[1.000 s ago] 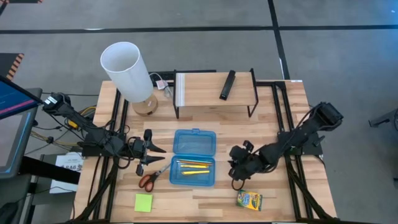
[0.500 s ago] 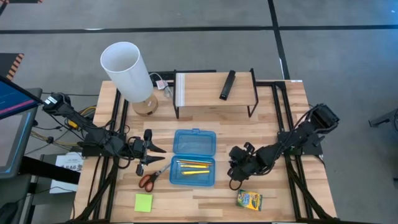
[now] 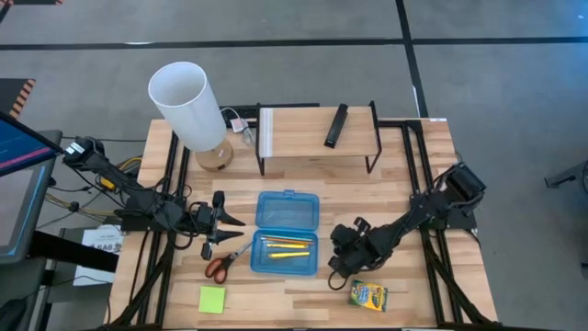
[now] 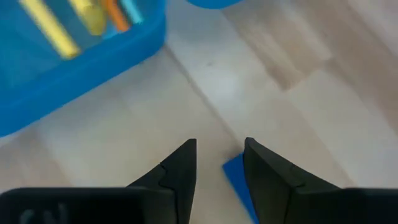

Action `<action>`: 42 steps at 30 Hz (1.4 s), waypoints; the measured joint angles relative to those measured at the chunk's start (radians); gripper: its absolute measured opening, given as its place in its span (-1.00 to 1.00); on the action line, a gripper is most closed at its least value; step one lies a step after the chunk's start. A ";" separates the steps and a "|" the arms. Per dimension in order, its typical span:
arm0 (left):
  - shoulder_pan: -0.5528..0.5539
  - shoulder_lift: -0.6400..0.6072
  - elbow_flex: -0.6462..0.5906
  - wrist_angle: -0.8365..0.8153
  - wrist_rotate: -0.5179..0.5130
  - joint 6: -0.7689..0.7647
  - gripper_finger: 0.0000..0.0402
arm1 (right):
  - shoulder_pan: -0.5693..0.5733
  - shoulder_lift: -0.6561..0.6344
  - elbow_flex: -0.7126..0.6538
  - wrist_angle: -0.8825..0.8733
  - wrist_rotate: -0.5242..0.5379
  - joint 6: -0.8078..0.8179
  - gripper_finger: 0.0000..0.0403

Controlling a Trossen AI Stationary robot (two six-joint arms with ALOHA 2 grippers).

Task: Pack school essentials
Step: Put the blue eraser into the supply box

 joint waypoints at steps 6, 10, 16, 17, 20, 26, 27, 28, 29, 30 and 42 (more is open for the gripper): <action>0.000 0.000 0.000 -0.006 0.000 0.000 -0.49 | -0.003 0.036 0.101 -0.184 0.024 0.037 -0.29; 0.000 0.000 0.000 -0.005 0.000 0.000 -0.49 | -0.001 0.036 0.116 -0.213 0.027 0.097 -0.29; 0.000 0.000 0.000 -0.005 0.002 -0.002 -0.49 | 0.003 0.051 0.115 -0.212 0.018 0.168 -0.28; 0.000 0.000 0.000 -0.005 0.003 -0.003 -0.49 | 0.003 0.053 0.114 -0.215 0.011 0.169 -0.28; 0.000 0.000 0.000 -0.005 0.003 -0.008 -0.49 | 0.003 0.070 0.117 -0.208 0.001 0.169 -0.28; 0.000 0.000 0.000 -0.009 0.003 -0.009 -0.49 | 0.000 0.095 0.115 -0.219 -0.002 0.178 -0.28; 0.000 0.000 0.000 -0.009 0.003 -0.009 -0.49 | -0.002 0.097 0.115 -0.216 -0.004 0.178 -0.28; 0.000 0.000 0.000 -0.010 0.003 -0.009 -0.49 | -0.003 0.099 0.115 -0.212 -0.009 0.180 -0.28; 0.000 0.000 0.000 -0.012 0.003 -0.009 -0.49 | -0.006 0.100 0.115 -0.212 -0.011 0.181 -0.28; 0.000 0.000 0.000 -0.010 0.003 -0.009 -0.49 | -0.008 0.100 0.115 -0.213 -0.017 0.185 -0.28; 0.000 0.000 0.000 -0.010 0.005 -0.010 -0.49 | -0.016 0.100 0.116 -0.206 -0.057 0.180 -0.28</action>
